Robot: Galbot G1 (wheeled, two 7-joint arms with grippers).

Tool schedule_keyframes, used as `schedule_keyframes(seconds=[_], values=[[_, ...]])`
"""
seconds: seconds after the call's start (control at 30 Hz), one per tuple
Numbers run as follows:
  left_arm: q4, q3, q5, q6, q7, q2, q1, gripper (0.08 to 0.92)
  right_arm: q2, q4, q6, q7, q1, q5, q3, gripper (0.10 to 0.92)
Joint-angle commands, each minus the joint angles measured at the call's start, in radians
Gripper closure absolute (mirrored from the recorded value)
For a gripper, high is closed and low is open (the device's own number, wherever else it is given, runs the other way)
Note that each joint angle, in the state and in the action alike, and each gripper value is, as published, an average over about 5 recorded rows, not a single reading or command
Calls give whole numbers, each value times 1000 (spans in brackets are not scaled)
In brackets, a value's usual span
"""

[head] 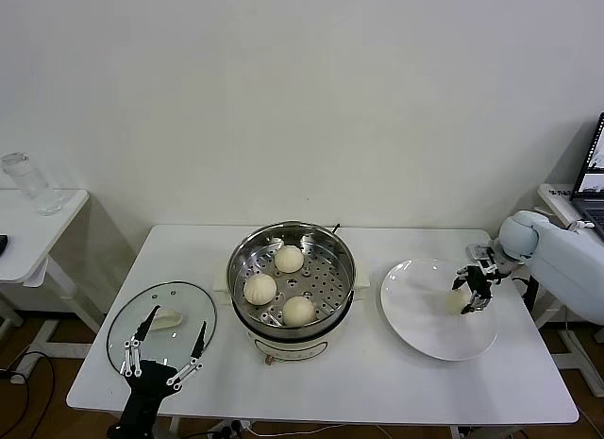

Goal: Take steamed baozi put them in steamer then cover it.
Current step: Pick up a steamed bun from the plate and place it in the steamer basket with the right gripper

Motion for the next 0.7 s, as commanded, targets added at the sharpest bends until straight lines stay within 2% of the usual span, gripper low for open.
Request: schedule_keyframes(seconds=[0.03,0.3,0.43,0.7], values=[[-1,0,-1,2,1,6,-2,177,-2,116,-23,-90,248,70,-128,358],[0,16,0,5,1,11,-16,177,141,270,-150,-256,652,315,-395,351],[5,25,2,2,0,11,-19,177,231,341,-195,-239,731,418,-429,340],[20,41,9,1,2,9,-39,177,396,456,-262,-172,764,502,-468,346]])
